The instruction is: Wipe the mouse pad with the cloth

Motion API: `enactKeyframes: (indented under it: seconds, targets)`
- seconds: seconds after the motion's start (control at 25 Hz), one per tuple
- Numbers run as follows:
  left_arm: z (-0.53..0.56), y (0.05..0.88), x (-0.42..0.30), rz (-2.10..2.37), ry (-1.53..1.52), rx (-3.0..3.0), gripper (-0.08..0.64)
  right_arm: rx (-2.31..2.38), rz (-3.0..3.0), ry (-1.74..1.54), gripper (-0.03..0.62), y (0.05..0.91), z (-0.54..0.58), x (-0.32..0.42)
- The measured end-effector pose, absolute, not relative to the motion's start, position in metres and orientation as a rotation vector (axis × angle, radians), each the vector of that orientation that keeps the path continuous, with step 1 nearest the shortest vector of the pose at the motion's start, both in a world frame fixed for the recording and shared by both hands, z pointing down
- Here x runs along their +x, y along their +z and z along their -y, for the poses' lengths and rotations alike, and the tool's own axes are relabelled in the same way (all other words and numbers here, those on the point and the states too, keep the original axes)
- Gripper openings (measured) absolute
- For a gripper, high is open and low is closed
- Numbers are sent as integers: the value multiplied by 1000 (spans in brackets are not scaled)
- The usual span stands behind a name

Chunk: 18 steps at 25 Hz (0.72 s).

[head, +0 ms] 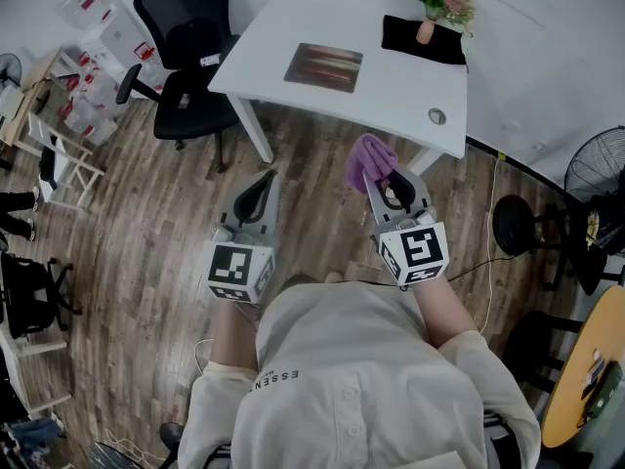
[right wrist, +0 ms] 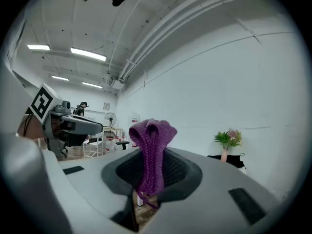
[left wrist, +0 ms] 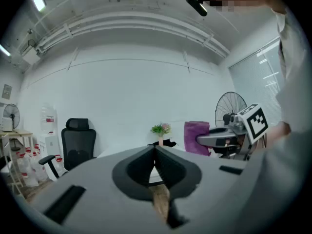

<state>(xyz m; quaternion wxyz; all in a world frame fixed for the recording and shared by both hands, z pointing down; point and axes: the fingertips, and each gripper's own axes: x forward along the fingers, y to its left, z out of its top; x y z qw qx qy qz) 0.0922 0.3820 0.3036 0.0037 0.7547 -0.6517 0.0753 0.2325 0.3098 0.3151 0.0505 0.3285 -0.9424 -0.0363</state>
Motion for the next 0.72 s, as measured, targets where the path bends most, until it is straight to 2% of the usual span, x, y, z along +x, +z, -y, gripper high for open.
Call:
enactKeyframes:
  seconds: [0.72]
  targets:
    - [-354,320,113,1958,282,2385,2,1056,2836,-40,92,328,-284,255]
